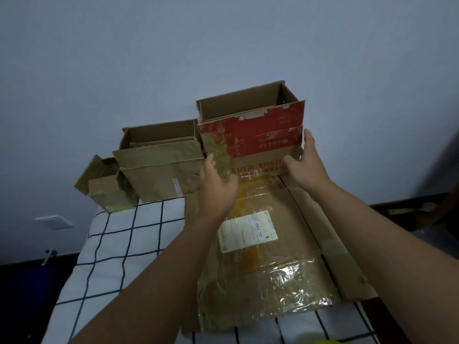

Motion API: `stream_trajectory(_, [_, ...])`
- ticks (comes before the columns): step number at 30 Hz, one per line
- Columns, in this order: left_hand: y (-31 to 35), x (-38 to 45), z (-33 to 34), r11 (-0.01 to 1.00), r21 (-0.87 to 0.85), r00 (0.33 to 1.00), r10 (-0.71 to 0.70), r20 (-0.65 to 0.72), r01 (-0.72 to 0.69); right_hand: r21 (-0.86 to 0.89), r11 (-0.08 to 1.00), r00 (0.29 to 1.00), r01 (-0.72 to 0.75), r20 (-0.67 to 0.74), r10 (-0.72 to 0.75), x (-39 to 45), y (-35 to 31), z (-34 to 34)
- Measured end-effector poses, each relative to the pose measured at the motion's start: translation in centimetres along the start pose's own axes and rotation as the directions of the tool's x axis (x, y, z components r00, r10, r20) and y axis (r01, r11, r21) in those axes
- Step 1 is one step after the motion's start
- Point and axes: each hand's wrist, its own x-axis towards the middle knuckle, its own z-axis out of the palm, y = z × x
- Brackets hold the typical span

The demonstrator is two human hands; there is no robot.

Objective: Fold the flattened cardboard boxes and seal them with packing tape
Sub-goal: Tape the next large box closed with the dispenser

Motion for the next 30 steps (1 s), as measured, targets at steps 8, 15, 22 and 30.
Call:
stream_trajectory(8, [-5.0, -5.0, -2.1, 0.893, 0.413, 0.976, -0.214, 0.047, 0.176, -0.316, 0.940, 0.982, -0.129, 0.089, 0.164, -6.1, 4.7, -1.1])
stream_trajectory(15, [-5.7, -12.3, -2.5, 0.838, 0.546, 0.914, -0.219, 0.341, -0.003, -0.697, 0.693, 0.940, 0.182, 0.331, 0.087, -13.2, 6.5, -1.6])
stream_trajectory(22, [-5.4, -16.3, -3.7, 0.690, 0.650, 0.884, -0.030, 0.466, -0.319, -0.682, 0.496, 0.719, 0.537, 0.678, 0.155, -17.6, 4.4, -1.7])
stream_trajectory(30, [-6.8, -18.7, -4.9, 0.573, 0.671, 0.810, -0.020, 0.586, -0.471, -0.740, 0.283, 0.752, 0.610, 0.653, 0.085, -19.6, 4.6, -1.5])
